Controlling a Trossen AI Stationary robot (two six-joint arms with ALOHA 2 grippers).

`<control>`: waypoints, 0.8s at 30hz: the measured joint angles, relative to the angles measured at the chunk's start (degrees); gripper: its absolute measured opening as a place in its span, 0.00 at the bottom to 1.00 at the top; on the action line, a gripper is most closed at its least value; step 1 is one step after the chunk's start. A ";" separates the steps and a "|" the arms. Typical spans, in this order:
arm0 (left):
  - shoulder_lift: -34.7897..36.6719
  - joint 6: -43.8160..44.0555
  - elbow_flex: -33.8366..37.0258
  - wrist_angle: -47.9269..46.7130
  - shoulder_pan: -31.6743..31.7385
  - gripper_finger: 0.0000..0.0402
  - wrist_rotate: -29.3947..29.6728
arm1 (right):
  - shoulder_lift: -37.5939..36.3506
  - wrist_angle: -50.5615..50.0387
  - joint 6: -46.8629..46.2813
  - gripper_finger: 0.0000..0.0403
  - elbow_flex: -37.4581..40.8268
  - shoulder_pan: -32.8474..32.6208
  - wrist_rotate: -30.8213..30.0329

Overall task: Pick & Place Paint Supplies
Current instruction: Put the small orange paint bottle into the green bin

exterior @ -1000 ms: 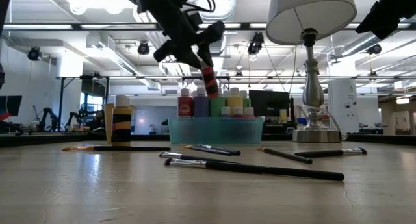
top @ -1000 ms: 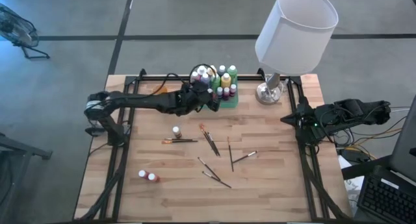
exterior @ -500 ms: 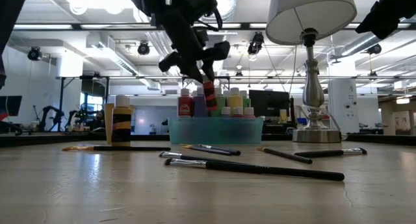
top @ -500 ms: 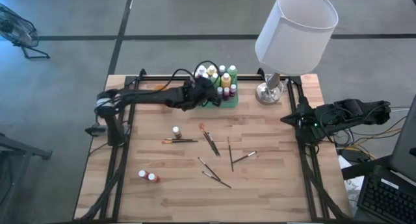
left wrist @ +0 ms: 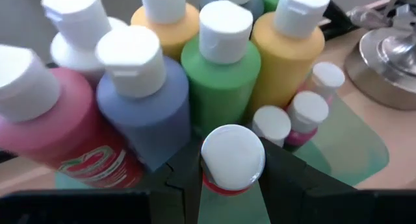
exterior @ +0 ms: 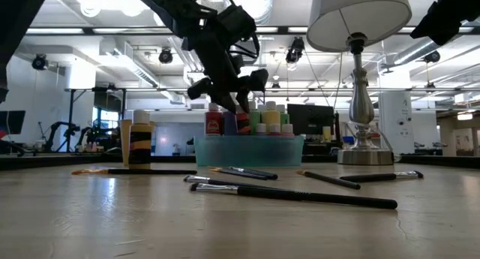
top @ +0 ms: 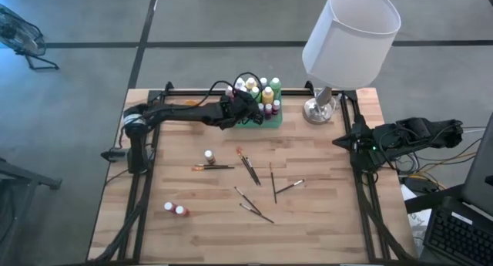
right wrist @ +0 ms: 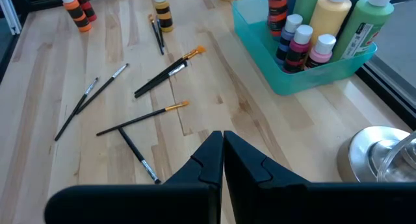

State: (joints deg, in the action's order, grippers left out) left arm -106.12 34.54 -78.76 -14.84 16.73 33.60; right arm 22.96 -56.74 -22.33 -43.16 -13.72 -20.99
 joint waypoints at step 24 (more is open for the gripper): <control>-9.33 -1.53 -6.43 -1.70 1.21 0.31 -1.23 | 0.00 0.02 0.00 0.02 0.00 -0.01 0.00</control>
State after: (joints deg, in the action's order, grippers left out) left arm -115.45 33.01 -85.19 -16.54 17.93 32.36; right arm 22.96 -56.73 -22.33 -43.16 -13.74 -21.00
